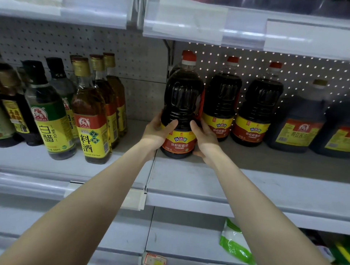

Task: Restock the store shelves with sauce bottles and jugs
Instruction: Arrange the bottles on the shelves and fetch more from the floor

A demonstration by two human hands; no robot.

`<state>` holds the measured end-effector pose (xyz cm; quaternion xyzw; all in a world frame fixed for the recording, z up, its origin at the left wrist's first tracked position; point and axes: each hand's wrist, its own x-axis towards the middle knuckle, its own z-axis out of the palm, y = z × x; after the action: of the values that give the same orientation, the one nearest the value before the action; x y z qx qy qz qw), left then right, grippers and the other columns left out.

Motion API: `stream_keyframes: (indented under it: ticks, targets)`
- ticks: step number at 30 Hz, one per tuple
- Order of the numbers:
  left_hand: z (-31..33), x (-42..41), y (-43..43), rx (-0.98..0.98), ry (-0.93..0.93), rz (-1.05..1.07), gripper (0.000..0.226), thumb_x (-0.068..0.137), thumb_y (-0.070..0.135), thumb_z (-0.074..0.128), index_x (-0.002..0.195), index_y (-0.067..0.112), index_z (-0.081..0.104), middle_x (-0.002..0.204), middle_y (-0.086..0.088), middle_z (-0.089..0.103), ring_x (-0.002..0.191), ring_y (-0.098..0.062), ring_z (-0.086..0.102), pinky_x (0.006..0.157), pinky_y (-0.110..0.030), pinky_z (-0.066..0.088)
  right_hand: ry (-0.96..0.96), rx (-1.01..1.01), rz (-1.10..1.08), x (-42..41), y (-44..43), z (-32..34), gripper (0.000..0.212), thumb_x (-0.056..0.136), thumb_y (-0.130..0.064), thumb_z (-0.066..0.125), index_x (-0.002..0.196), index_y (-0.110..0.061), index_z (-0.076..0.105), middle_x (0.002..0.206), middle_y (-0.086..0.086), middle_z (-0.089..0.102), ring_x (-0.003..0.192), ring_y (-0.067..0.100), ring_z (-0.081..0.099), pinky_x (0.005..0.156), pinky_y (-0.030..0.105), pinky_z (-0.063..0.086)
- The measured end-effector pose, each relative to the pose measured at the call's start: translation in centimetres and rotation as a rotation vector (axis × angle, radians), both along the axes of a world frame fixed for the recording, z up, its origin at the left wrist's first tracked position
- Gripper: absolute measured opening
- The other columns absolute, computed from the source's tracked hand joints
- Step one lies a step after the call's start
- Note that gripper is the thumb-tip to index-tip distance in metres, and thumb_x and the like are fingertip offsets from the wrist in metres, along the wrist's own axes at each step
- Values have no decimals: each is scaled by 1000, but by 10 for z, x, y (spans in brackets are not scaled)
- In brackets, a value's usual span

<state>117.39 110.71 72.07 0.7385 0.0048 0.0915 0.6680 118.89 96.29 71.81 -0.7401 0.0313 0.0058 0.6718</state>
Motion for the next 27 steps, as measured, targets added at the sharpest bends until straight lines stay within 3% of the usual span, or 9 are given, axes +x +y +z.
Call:
stream_keyframes:
  ticks: [4, 7, 10, 12, 15, 19, 22, 24, 27]
  targets:
    - [12, -16, -2, -60, 19, 52, 65, 89, 29, 66, 146, 19, 35, 142, -3, 50, 118, -17, 54, 68, -16, 48, -59, 2, 4, -17, -14, 4, 57, 94, -39, 58, 146, -31, 36, 146, -5, 44, 132, 20, 43, 106, 46, 41]
    - [12, -37, -7, -48, -2, 74, 55, 89, 23, 67, 138, 13, 44, 122, -2, 59, 97, -7, 59, 58, -9, 46, -72, 34, -31, -39, -31, 4, 53, 93, -36, 60, 142, -25, 43, 144, -3, 47, 130, 18, 46, 108, 43, 40]
    - [10, -65, -20, -23, -11, 54, 50, 86, 17, 70, 130, 6, 50, 108, -1, 62, 95, -6, 62, 63, -6, 47, -91, -15, -36, -64, -47, 3, 51, 92, -36, 62, 138, -19, 48, 135, 0, 56, 122, 18, 54, 104, 43, 44]
    - [7, -90, -34, 30, -6, 33, 52, 85, 20, 72, 131, 9, 50, 111, -2, 62, 88, -1, 60, 65, -8, 46, -89, -42, -26, -85, -61, 2, 49, 92, -37, 61, 135, -18, 50, 123, -2, 59, 113, 17, 59, 95, 39, 50]
    - [-10, -128, -57, 95, 52, 18, 60, 84, 30, 72, 136, 18, 46, 122, -1, 56, 103, -11, 57, 75, -20, 46, -68, -58, 5, -120, -83, -8, 45, 93, -38, 60, 132, -18, 52, 111, -8, 61, 100, 14, 63, 86, 33, 52]
    - [-43, -181, -90, 63, 137, 22, 55, 86, 33, 69, 134, 18, 48, 115, 2, 58, 96, -7, 60, 68, -14, 46, -22, -44, 6, -166, -114, -36, 31, 93, -34, 61, 119, -16, 60, 106, 1, 66, 88, 14, 67, 76, 28, 51]
    - [-86, -222, -108, -13, 208, 80, 45, 88, 29, 67, 129, 17, 51, 98, 5, 61, 91, -10, 61, 80, -21, 47, 17, -15, 2, -200, -136, -67, 16, 93, -27, 61, 106, -17, 62, 96, 1, 66, 75, 10, 63, 69, 24, 49]
    - [-120, -247, -117, 5, 293, 77, 48, 88, 33, 66, 131, 19, 50, 106, 1, 61, 100, -15, 60, 87, -28, 48, 65, -14, 21, -221, -147, -95, 9, 94, -26, 60, 100, -20, 61, 94, 0, 66, 73, 8, 63, 65, 21, 47]
    - [-163, -275, -129, 24, 381, 33, 47, 90, 31, 64, 132, 18, 48, 108, 0, 61, 94, -8, 60, 72, -13, 47, 153, -22, 20, -248, -159, -142, 7, 94, -26, 60, 99, -21, 61, 93, 0, 67, 75, 8, 64, 69, 25, 48]
